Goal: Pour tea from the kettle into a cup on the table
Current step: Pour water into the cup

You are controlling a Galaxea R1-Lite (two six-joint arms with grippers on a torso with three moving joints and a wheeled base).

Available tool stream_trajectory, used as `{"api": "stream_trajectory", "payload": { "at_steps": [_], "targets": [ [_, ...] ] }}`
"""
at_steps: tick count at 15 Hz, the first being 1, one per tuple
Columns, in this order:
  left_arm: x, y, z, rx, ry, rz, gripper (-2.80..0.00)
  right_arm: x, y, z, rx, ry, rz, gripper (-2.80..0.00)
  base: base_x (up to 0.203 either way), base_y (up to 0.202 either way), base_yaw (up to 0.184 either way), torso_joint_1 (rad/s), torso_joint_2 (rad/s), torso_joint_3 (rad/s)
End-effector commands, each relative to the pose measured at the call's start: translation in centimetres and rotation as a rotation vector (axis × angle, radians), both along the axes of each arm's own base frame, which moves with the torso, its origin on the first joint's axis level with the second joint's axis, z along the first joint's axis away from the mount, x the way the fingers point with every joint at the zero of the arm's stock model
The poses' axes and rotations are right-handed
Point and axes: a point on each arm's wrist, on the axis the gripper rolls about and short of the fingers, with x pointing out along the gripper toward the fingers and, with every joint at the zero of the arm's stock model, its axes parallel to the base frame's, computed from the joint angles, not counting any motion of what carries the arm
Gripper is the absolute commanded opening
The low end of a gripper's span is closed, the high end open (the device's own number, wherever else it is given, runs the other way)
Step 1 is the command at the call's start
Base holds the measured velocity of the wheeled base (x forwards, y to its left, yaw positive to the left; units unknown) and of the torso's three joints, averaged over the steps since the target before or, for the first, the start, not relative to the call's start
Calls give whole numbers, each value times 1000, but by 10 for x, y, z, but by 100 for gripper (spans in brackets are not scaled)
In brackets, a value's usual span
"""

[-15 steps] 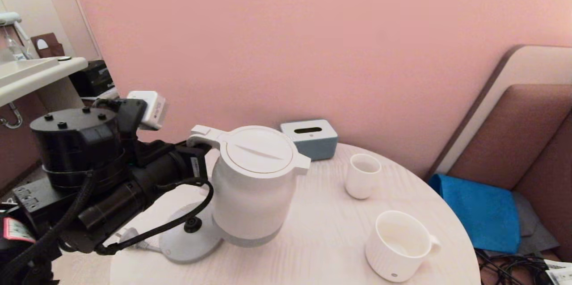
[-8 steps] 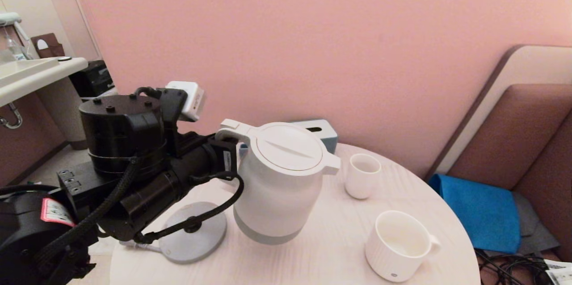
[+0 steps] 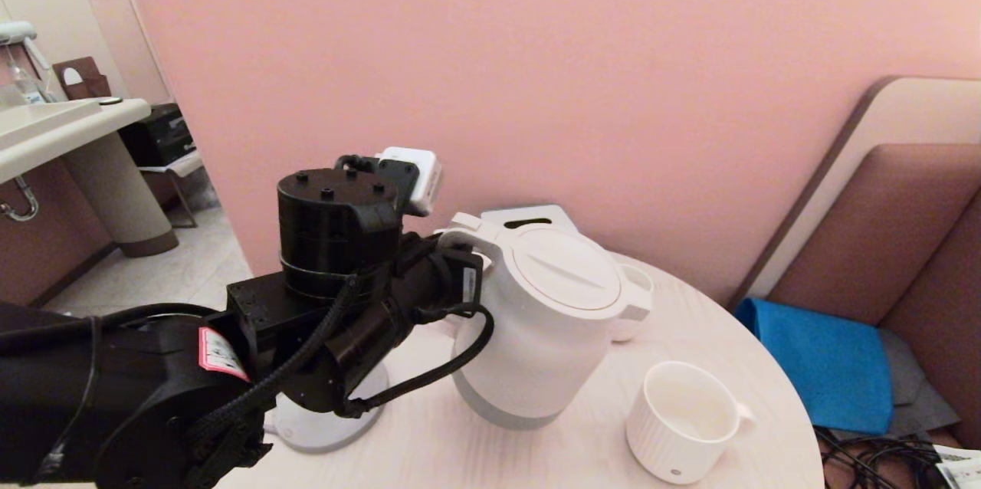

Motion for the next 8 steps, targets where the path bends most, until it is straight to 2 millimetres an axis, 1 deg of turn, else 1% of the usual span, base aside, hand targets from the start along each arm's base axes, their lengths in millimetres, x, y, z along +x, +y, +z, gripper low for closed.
{"api": "stream_trajectory", "payload": {
  "at_steps": [1,4,6,8],
  "targets": [
    [-3,-10,-4,10,10,-27,-280,0,0,0,-1,0,2,-280,0,0,0,0,0,0],
    [-11,-17,-6,36,30,-59,-280,0,0,0,-1,1,1,-280,0,0,0,0,0,0],
    [-12,-17,-6,74,10,-67,-280,0,0,0,-1,-1,1,-280,0,0,0,0,0,0],
    [-9,-20,0,80,-12,-70,-280,0,0,0,-1,-1,1,-280,0,0,0,0,0,0]
  ]
}}
